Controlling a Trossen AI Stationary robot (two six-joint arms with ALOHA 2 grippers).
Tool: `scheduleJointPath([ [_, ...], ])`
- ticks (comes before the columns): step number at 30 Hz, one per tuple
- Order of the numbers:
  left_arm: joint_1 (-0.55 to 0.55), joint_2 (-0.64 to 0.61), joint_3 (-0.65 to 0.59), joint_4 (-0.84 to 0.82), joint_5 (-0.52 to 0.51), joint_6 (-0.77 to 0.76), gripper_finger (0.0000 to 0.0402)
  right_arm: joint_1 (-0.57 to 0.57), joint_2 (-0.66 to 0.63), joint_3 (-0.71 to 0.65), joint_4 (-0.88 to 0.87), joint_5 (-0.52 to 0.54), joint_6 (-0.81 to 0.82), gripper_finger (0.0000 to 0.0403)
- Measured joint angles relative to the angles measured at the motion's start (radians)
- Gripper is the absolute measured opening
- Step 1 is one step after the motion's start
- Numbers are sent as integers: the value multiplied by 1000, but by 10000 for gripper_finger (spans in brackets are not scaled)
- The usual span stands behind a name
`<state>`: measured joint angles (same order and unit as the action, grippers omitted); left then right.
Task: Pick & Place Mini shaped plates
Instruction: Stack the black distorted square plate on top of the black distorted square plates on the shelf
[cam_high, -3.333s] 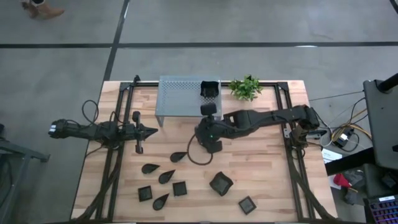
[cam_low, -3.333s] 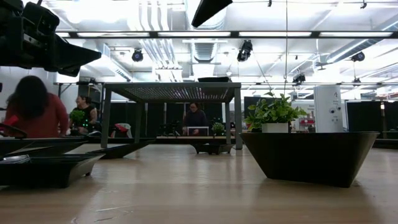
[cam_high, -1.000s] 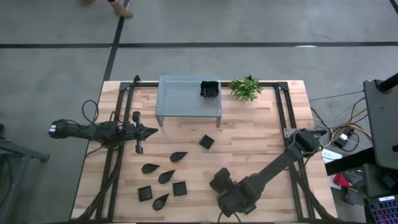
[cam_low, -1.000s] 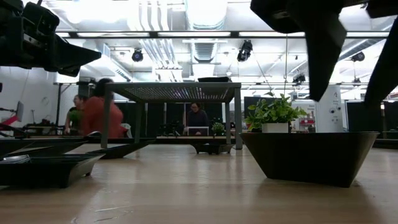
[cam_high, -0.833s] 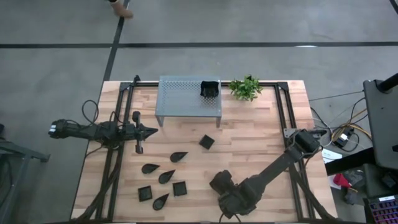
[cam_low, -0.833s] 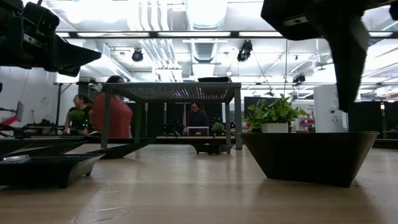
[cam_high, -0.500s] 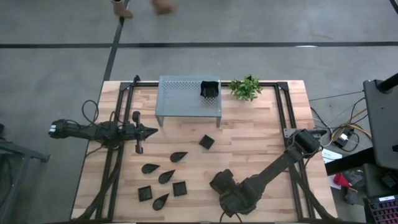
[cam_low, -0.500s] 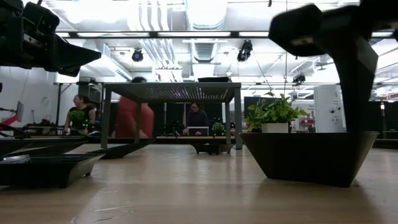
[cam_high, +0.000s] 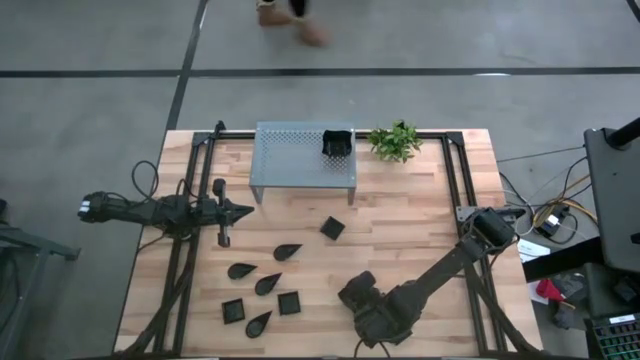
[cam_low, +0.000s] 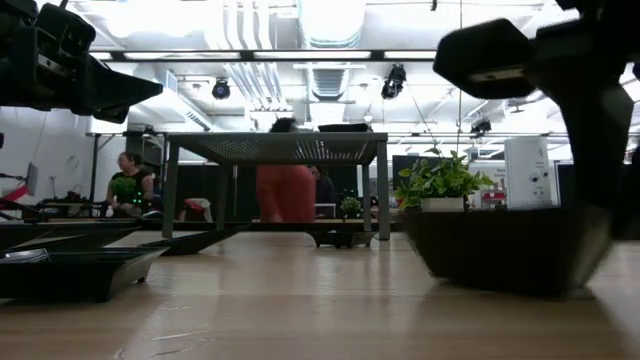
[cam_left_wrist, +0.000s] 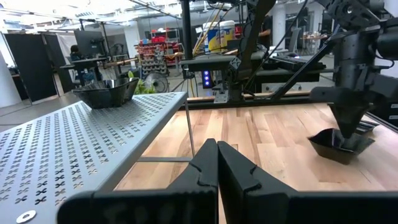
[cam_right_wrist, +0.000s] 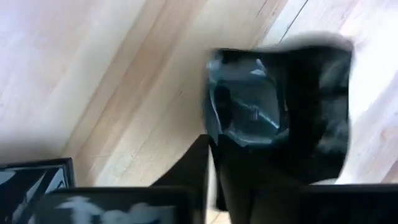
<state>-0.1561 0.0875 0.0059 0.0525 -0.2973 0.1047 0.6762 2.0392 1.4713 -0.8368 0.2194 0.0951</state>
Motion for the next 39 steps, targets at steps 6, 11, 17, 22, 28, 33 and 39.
scheduleJointPath([
  [6, 0, 0, 0, 0, 0, 0, 0, 0, -1, 50, -26, 64, -26, 9],
  [11, 0, 0, 0, 0, 0, 0, 0, -13, -4, 143, -147, 212, -43, 8],
  [17, 0, 0, 0, 0, 0, 0, 0, -57, -9, 252, -258, 343, -56, 8],
  [22, 0, 0, 0, 0, 0, 0, 0, -119, -32, 291, -283, 408, -94, 8],
  [28, 0, 0, 0, 0, 0, 0, 0, -228, -110, 315, -286, 425, -157, 8],
  [33, 0, 0, 0, 0, 0, 0, 0, -348, -191, 345, -286, 436, -233, 8],
  [39, 0, 0, 0, 0, 0, 0, 0, -510, -233, 380, -282, 431, -308, 8],
])
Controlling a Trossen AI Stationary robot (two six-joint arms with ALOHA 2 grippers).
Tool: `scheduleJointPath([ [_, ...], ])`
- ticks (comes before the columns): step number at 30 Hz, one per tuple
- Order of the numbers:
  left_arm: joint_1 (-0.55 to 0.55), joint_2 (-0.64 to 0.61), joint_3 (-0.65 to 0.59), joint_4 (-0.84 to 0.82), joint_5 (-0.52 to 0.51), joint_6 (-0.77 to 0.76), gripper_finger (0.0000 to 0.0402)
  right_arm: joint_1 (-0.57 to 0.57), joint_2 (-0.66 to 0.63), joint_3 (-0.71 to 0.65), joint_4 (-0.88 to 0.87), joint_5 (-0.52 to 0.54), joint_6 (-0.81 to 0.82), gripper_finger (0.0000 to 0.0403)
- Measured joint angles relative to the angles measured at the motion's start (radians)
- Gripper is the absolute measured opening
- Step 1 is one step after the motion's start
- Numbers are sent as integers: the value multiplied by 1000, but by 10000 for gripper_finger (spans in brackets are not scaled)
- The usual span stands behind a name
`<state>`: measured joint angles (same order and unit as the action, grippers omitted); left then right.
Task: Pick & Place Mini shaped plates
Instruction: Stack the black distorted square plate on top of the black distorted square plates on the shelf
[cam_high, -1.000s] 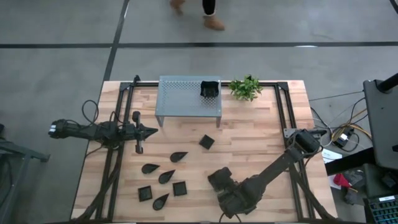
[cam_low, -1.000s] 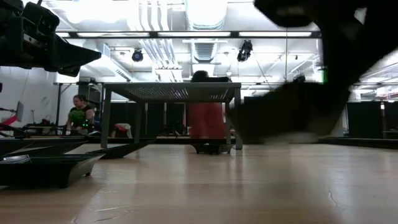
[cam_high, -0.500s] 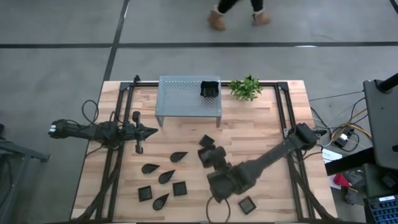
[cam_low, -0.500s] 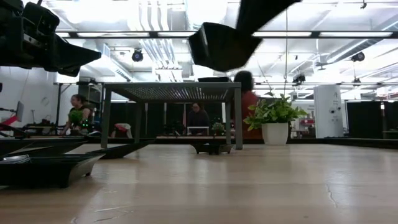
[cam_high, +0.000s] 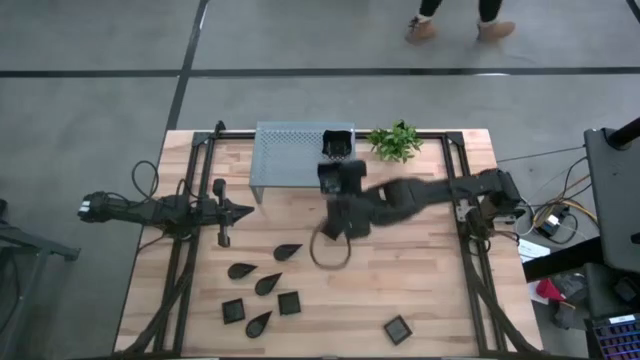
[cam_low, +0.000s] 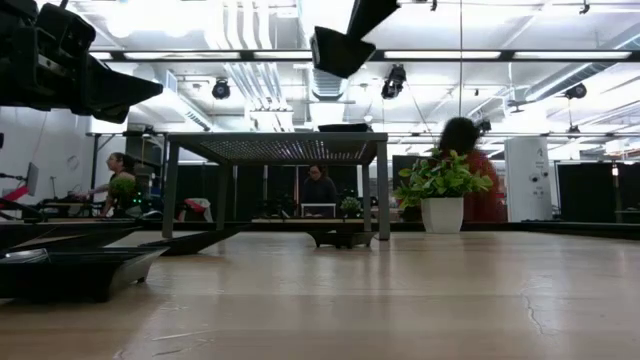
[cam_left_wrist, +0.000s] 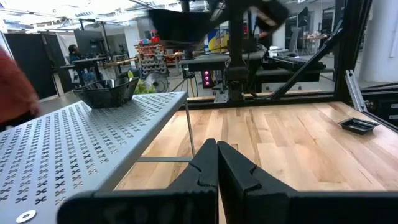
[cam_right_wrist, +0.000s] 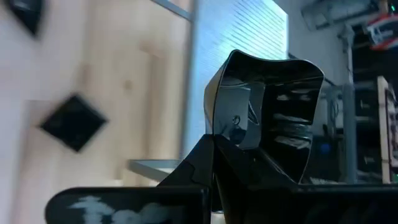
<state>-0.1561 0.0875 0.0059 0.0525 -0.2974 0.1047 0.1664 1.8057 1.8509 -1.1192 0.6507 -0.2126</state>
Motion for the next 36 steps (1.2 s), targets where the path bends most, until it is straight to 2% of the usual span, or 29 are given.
scheduleJointPath([
  [12, 0, 0, 0, 0, 0, 0, 0, -275, 4, 16, 65, -177, -131, 8],
  [18, 0, 0, 0, 0, 0, 0, 0, -366, 25, 5, 85, -191, -147, 8],
  [36, 0, 0, 0, 0, 0, 0, 0, -402, 63, -8, 125, -188, -183, 8],
])
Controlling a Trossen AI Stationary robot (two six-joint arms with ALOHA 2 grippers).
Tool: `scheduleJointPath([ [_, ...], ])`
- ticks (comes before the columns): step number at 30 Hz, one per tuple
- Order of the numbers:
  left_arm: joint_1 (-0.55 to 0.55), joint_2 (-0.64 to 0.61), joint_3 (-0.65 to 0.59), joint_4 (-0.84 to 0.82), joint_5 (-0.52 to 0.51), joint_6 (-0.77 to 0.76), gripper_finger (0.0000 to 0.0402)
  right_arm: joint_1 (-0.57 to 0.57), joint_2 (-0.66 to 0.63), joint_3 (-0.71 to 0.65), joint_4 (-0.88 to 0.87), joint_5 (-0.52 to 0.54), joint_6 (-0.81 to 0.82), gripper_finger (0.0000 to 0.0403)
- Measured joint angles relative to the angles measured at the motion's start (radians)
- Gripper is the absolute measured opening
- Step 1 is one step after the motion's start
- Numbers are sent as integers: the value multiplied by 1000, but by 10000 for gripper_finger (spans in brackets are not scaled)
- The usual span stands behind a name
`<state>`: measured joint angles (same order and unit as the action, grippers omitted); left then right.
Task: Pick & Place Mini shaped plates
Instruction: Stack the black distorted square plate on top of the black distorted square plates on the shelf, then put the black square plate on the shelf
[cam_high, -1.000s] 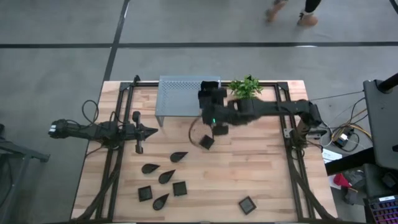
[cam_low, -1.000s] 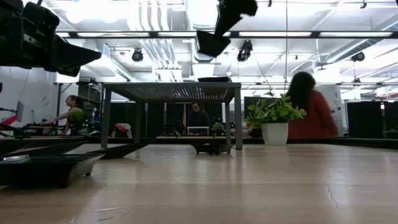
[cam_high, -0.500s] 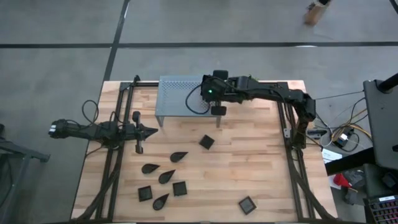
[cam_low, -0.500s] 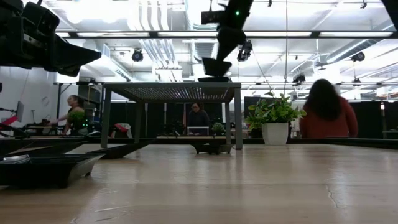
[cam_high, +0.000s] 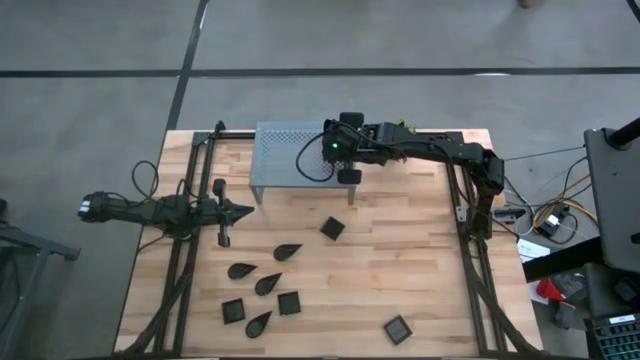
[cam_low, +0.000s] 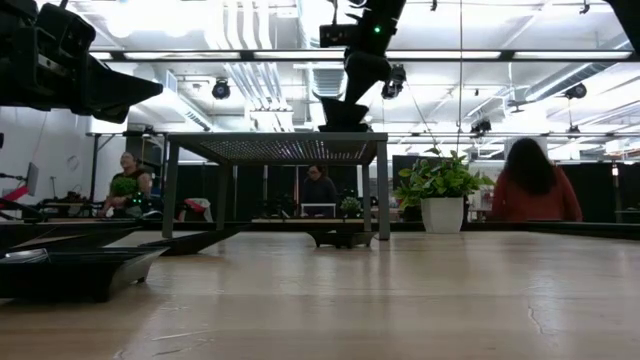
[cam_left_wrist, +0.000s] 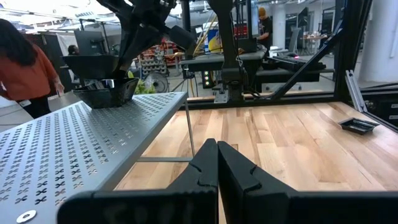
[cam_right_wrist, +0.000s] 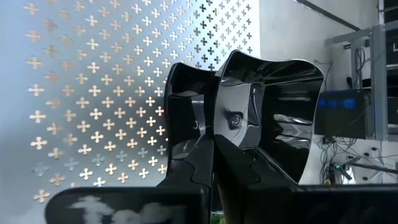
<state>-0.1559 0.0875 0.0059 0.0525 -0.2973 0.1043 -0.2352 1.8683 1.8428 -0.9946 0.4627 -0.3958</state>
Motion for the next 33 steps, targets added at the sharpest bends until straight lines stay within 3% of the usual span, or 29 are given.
scheduleJointPath([
  [18, 0, 0, 0, 0, 0, 0, 0, -5, 0, -13, 34, 0, 3, 10],
  [33, 0, 0, 0, 0, 0, 0, 0, 9, -2, -15, 37, 8, 77, 101],
])
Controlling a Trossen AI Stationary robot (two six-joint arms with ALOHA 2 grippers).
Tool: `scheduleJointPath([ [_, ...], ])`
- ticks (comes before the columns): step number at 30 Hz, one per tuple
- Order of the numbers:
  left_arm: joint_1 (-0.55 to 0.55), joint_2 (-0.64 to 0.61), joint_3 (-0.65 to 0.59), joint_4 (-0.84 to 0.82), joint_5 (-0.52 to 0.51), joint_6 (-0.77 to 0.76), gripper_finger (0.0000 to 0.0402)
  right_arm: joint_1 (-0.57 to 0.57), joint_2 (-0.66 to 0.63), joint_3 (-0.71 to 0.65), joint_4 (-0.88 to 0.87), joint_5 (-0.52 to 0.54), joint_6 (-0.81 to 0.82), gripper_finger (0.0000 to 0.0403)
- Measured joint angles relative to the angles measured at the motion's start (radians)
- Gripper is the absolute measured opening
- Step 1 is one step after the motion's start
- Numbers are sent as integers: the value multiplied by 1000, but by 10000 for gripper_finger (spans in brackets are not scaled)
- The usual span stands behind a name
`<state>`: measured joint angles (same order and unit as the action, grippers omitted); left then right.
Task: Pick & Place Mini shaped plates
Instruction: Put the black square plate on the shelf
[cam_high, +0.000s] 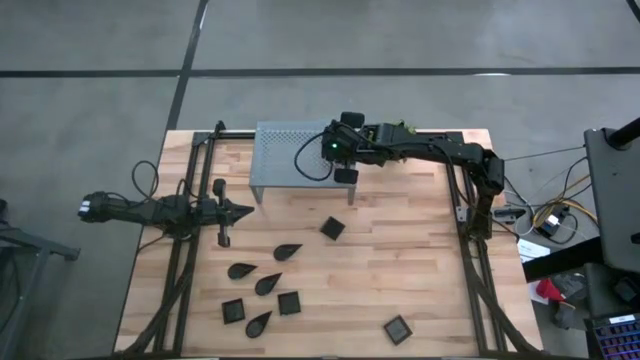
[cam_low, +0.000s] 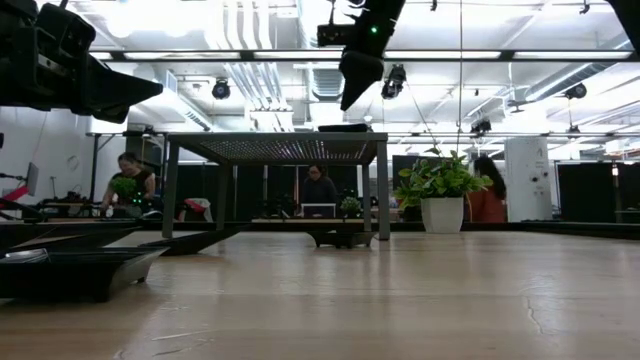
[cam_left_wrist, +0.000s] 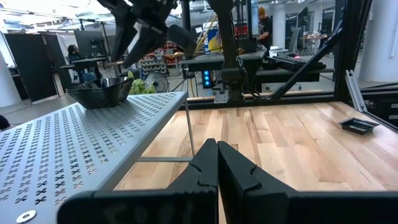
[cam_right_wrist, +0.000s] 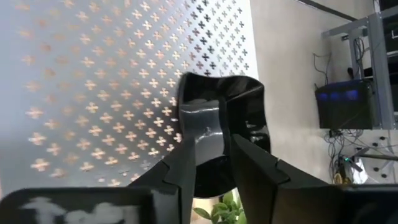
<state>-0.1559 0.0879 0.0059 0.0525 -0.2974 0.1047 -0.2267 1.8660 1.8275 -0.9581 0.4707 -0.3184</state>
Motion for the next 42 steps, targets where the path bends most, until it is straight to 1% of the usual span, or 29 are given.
scheduleJointPath([
  [4, 0, 0, 0, 0, 0, 0, 0, 26, -3, 0, -3, -5, 20, 107],
  [9, 0, 0, 0, 0, 0, 0, 0, 62, -3, 0, -4, -12, 29, 101],
  [13, 0, 0, 0, 0, 0, 0, 0, 88, -5, 0, -21, -78, 38, 93],
  [18, 0, 0, 0, 0, 0, 0, 0, 137, -6, 0, -84, -95, 80, 84],
  [21, 0, 0, 0, 0, 0, 0, 0, 175, -6, 0, -110, -158, 112, 77],
  [23, 0, 0, 0, 0, 0, 0, 0, 207, -6, 0, -144, -205, 128, 73],
  [24, 0, 0, 0, 0, 0, 0, 0, 226, -6, 0, -161, -213, 141, 71],
  [33, 0, 0, 0, 0, 0, 0, 0, 402, -6, -1, -278, -210, 301, 59],
  [42, 0, 0, 0, 0, 0, 0, 0, 612, -6, -26, -336, -215, 418, 58],
])
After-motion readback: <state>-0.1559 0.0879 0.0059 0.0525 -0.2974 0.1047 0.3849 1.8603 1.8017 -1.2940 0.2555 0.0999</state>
